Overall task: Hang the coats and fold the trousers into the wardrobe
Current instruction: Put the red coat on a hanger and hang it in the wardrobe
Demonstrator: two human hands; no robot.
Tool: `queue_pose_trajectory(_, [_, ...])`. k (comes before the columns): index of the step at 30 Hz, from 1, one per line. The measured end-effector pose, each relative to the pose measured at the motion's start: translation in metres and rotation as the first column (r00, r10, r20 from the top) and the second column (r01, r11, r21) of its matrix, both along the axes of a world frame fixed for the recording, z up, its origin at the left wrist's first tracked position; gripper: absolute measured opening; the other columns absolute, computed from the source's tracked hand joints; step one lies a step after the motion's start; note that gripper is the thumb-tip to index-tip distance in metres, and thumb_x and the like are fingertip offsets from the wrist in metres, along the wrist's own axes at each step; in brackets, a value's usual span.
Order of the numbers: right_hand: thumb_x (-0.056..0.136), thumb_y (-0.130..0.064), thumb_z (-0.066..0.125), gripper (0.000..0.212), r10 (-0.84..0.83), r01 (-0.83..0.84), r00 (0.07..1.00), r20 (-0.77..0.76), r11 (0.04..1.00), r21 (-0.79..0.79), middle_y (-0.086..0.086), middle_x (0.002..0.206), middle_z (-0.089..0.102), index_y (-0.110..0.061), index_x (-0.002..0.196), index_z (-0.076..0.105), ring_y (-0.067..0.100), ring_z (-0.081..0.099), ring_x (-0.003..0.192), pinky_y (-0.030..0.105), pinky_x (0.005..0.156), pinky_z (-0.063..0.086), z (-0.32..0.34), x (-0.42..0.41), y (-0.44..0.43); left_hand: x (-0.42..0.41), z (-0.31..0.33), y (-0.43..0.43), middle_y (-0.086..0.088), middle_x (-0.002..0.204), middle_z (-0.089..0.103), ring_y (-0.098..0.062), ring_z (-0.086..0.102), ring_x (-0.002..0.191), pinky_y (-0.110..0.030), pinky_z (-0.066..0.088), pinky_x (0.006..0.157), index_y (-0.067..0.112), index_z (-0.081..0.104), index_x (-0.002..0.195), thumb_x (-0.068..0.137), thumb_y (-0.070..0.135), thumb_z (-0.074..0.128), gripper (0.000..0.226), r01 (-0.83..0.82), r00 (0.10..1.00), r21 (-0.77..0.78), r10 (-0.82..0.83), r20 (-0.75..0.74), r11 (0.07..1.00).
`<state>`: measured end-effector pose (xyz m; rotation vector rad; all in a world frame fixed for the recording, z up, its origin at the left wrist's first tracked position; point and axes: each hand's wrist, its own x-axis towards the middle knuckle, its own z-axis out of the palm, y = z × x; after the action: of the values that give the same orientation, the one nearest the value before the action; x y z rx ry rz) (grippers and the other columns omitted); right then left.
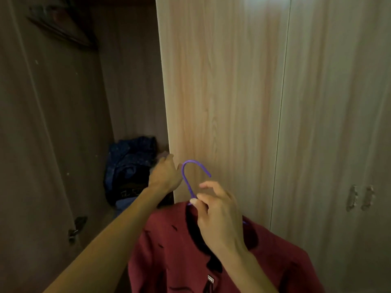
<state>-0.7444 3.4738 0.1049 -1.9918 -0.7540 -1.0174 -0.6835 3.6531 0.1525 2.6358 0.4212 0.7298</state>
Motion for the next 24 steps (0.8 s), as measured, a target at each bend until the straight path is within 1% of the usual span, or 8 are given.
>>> queue_pose_trajectory(6, [0.079,-0.021,0.075,0.024,-0.079,0.079,0.996,0.035,0.997,0.025,-0.01,0.103,0.064,-0.02,0.058,0.062,0.003,0.054,0.075,0.025,0.076,0.044,0.029,0.038,0.013,0.044,0.023,0.019,-0.023,0.129,0.046,-0.04,0.051,0.109,-0.047,0.046,0.088,0.004,0.029,0.137,0.094,0.042,0.044,0.059,-0.056,0.998,-0.074,0.058,0.021,0.996])
queue_pose_trajectory(8, [0.079,-0.022,0.075,0.024,-0.101,0.1,0.994,0.05,0.994,0.032,-0.01,0.103,0.064,-0.02,0.059,0.063,0.002,0.054,0.076,0.026,0.076,0.046,0.038,0.046,0.021,0.057,0.028,0.029,-0.025,0.124,0.049,-0.04,0.054,0.104,-0.045,0.048,0.081,0.002,0.017,0.142,0.094,0.032,0.044,0.063,-0.018,0.999,-0.074,0.021,0.036,0.997])
queue_pose_trajectory(11, [0.079,-0.023,0.075,0.021,-0.136,0.133,0.989,0.066,0.99,0.038,-0.01,0.104,0.065,-0.019,0.061,0.065,0.002,0.052,0.076,0.028,0.076,0.048,0.05,0.054,0.035,0.072,0.033,0.039,-0.024,0.116,0.055,-0.039,0.059,0.094,-0.045,0.052,0.074,0.002,0.018,0.139,0.093,0.034,0.046,0.063,0.088,0.993,-0.102,-0.08,0.082,0.991])
queue_pose_trajectory(14, [0.078,-0.023,0.075,0.016,-0.173,0.172,0.983,0.067,0.985,0.016,-0.01,0.105,0.064,-0.02,0.064,0.069,0.003,0.053,0.075,0.024,0.074,0.046,0.055,0.056,0.049,0.081,0.035,0.046,-0.023,0.126,0.052,-0.037,0.057,0.104,-0.048,0.051,0.082,0.003,0.017,0.141,0.09,0.041,0.05,0.072,0.146,0.982,-0.164,-0.123,0.142,0.976])
queue_pose_trajectory(16, [0.079,-0.024,0.075,0.014,-0.188,0.188,0.981,0.057,0.982,-0.005,-0.011,0.106,0.063,-0.02,0.066,0.07,0.003,0.053,0.075,0.021,0.073,0.042,0.055,0.056,0.056,0.083,0.035,0.05,-0.023,0.134,0.047,-0.038,0.055,0.111,-0.048,0.05,0.087,0.006,0.008,0.147,0.09,0.043,0.051,0.081,0.166,0.978,-0.19,-0.136,0.158,0.968])
queue_pose_trajectory(18, [0.081,-0.025,0.072,0.016,-0.207,0.208,0.977,0.042,0.978,-0.022,-0.011,0.107,0.063,-0.02,0.066,0.07,0.006,0.057,0.075,0.022,0.073,0.045,0.053,0.055,0.06,0.086,0.037,0.053,-0.022,0.143,0.039,-0.039,0.05,0.119,-0.046,0.048,0.093,0.009,-0.002,0.149,0.089,0.048,0.053,0.091,0.194,0.976,-0.23,-0.164,0.142,0.954])
queue_pose_trajectory(21, [0.083,-0.028,0.067,0.021,-0.226,0.226,0.974,0.014,0.973,-0.043,-0.011,0.109,0.062,-0.019,0.064,0.068,0.014,0.061,0.078,0.032,0.073,0.053,0.053,0.051,0.061,0.089,0.039,0.053,-0.02,0.146,0.035,-0.037,0.046,0.124,-0.045,0.046,0.095,0.008,0.002,0.149,0.084,0.052,0.06,0.098,0.228,0.967,-0.28,-0.183,0.179,0.932])
queue_pose_trajectory(24, [0.084,-0.027,0.068,0.023,-0.242,0.242,0.97,0.001,0.968,-0.065,-0.012,0.11,0.062,-0.02,0.062,0.065,0.011,0.061,0.079,0.032,0.077,0.051,0.054,0.044,0.059,0.086,0.037,0.048,-0.02,0.143,0.037,-0.038,0.047,0.122,-0.047,0.045,0.095,0.004,0.012,0.145,0.079,0.054,0.065,0.098,0.223,0.964,-0.259,-0.174,0.2,0.94])
